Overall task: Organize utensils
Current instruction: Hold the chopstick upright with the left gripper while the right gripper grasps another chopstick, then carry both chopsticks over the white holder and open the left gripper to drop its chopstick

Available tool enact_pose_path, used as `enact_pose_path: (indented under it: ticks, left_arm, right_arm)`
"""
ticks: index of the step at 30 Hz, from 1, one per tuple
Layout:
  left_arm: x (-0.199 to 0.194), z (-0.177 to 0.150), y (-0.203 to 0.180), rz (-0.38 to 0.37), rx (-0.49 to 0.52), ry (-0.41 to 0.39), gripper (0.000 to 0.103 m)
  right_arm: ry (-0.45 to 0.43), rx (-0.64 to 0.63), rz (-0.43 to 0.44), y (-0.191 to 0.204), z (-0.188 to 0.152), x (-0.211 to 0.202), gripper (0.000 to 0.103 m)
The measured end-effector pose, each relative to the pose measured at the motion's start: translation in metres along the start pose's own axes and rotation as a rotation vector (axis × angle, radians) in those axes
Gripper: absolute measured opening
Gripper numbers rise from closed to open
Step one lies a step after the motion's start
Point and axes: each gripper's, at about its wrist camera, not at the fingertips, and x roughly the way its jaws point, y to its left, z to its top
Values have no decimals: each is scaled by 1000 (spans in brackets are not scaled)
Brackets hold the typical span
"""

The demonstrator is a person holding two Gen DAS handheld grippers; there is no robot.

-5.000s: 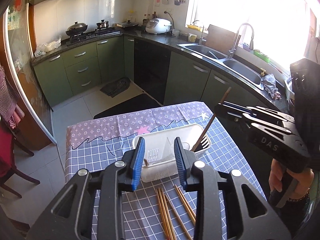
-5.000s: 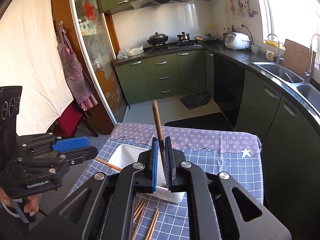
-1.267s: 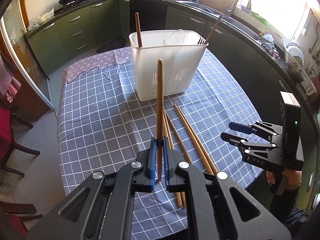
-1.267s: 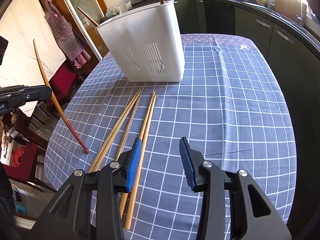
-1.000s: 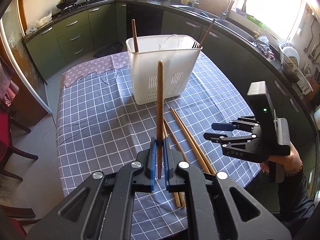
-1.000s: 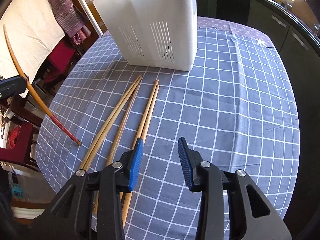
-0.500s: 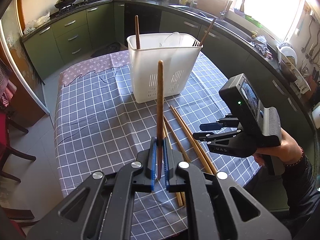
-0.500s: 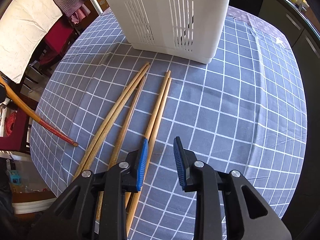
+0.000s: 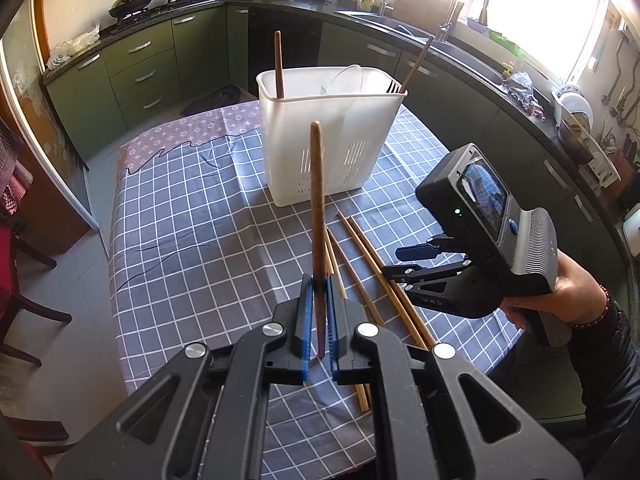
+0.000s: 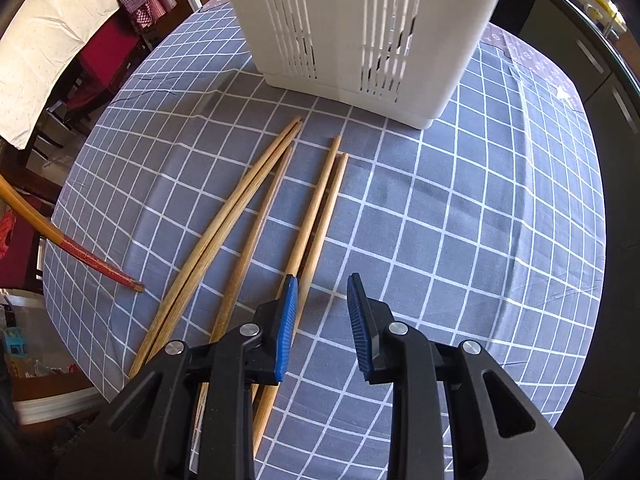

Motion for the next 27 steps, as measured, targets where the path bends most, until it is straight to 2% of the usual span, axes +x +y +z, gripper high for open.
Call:
enact_pose_path:
  ticks: [2, 6, 9, 14, 17, 22, 25, 27]
  left_arm:
    - [0, 0, 0, -2, 3, 1, 7]
    - [0, 0, 2, 1, 7, 2, 7]
    - [0, 1, 3, 3, 7, 2, 7]
    - [0, 2, 4, 6, 7, 5, 7]
    - [1, 3, 3, 8, 7, 7, 7]
    - [2, 4, 3, 12, 3, 8, 7]
    - [2, 3, 3, 17, 5, 8, 7]
    - [2, 3, 2, 18, 6, 7, 7]
  right_arm:
    - [4, -14, -20, 4, 4, 4, 26]
    - [9, -24, -24, 9, 10, 8, 12]
    - [5, -19, -8, 10, 13, 10, 7]
    - [-47, 15, 14, -5, 14, 0, 7]
    - [-148, 29, 41, -11, 11, -31, 7]
    - [-389, 49, 69, -17, -5, -100, 7]
    - [-504, 53, 48, -20, -19, -134, 7]
    - [-545, 55, 30, -22, -30, -145, 7]
